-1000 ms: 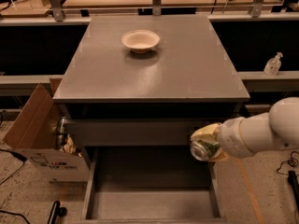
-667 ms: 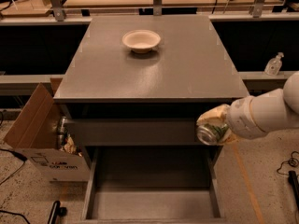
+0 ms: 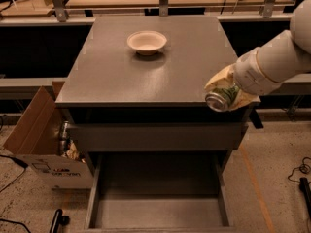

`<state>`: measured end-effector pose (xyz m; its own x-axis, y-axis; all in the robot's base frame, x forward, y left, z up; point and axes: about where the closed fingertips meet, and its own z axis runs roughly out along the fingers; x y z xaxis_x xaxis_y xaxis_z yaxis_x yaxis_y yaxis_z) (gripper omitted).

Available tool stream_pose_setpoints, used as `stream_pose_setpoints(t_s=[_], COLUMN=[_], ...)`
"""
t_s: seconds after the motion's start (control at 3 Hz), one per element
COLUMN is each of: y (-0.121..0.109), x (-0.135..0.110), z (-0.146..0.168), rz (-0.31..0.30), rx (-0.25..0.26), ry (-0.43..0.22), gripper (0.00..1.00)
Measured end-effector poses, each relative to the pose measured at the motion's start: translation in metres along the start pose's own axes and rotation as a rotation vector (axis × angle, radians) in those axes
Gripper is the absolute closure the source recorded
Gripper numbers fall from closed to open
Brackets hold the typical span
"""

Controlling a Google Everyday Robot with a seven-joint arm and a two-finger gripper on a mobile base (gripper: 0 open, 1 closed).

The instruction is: Pick green can from middle drawer and place on counter

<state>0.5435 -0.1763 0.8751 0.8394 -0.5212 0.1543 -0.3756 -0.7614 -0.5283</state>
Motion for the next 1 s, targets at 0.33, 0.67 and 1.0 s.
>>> stream_pose_setpoints(t_s=[0.33,0.67,1.0], y=[-0.034,-0.065,-0.084], x=[0.021,0.039,0.057], z=[-0.012,-0.008,0.026], rz=[-0.017,-0.019,0.003], rx=[-0.016,-0.036,-0.083], ry=[-0.022,-0.05,-0.093], gripper=[0.58,0.4,0.09])
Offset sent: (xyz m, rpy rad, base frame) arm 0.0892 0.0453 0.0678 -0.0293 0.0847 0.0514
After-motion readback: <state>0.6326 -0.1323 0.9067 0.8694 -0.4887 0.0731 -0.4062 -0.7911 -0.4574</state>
